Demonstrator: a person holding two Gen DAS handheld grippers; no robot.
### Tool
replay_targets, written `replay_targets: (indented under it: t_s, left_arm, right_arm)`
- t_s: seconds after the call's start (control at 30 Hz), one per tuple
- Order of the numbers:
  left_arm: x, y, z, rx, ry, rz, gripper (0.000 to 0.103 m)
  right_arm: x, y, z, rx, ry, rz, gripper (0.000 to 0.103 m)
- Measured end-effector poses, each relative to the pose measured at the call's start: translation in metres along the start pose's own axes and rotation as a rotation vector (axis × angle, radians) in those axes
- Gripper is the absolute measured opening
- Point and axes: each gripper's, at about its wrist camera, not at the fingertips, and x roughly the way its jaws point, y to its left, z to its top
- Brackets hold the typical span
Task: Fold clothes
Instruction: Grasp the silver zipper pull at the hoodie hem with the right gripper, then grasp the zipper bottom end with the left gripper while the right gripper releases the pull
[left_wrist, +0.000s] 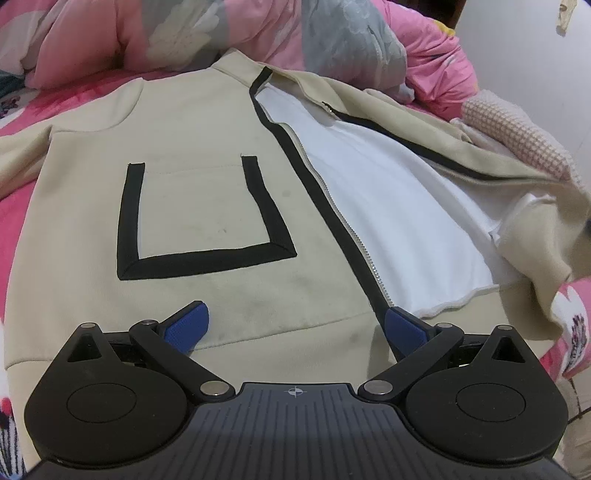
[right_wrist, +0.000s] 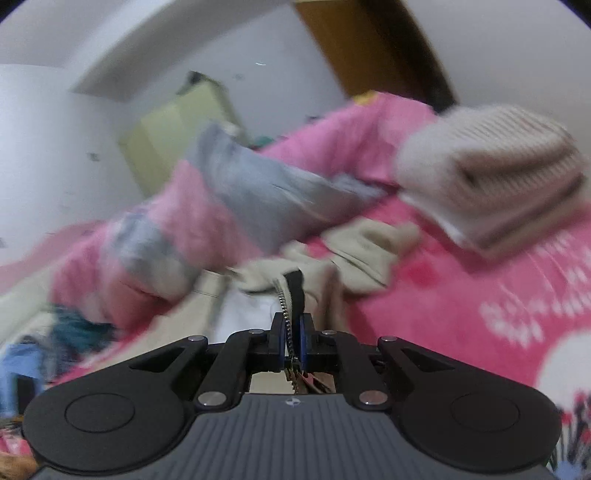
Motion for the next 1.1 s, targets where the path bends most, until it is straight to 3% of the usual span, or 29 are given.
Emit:
replay_targets:
  t_s: [0.03, 0.4, 0.53, 0.67, 0.73, 0.87, 0.97, 1.03, 1.1]
  left_arm:
    - [-0.001, 0.002, -0.001, -0.002, -0.001, -0.012, 0.103]
    - [-0.033, 0.034, -0.001, -0.109, -0.054, -0.094, 0.098]
    - [-0.047, 0.044, 0.000, -0.142, -0.095, -0.102, 0.098]
    - [-0.049, 0.055, 0.003, -0.221, -0.096, -0.117, 0.098]
    - [-0.048, 0.059, 0.005, -0.254, -0.087, -0.132, 0.098]
    - [-0.050, 0.058, 0.006, -0.284, -0.087, -0.181, 0.097]
    - [-0.051, 0.050, 0.006, -0.280, -0.091, -0.236, 0.096]
    - [-0.048, 0.040, 0.006, -0.250, -0.074, -0.268, 0.093]
    - [-0.045, 0.029, 0.005, -0.212, -0.052, -0.298, 0.083]
  right_arm:
    - [-0.003, 0.003, 0.005, -0.002, -0.007, 0.016, 0.007]
    - [0.065, 0.096, -0.017, -0.106, 0.315, 0.298, 0.007]
    - [0.098, 0.101, -0.058, -0.039, 0.416, 0.327, 0.007]
    - [0.125, 0.095, -0.088, 0.011, 0.486, 0.287, 0.008]
    - [0.130, 0.090, -0.093, 0.056, 0.500, 0.276, 0.014]
    - [0.105, 0.075, -0.082, 0.118, 0.436, 0.351, 0.044]
    - [0.071, 0.051, -0.066, 0.197, 0.336, 0.380, 0.045]
    - [0.048, 0.027, -0.058, 0.258, 0.265, 0.315, 0.045]
    - [0.022, 0.001, -0.052, 0.324, 0.191, 0.230, 0.045]
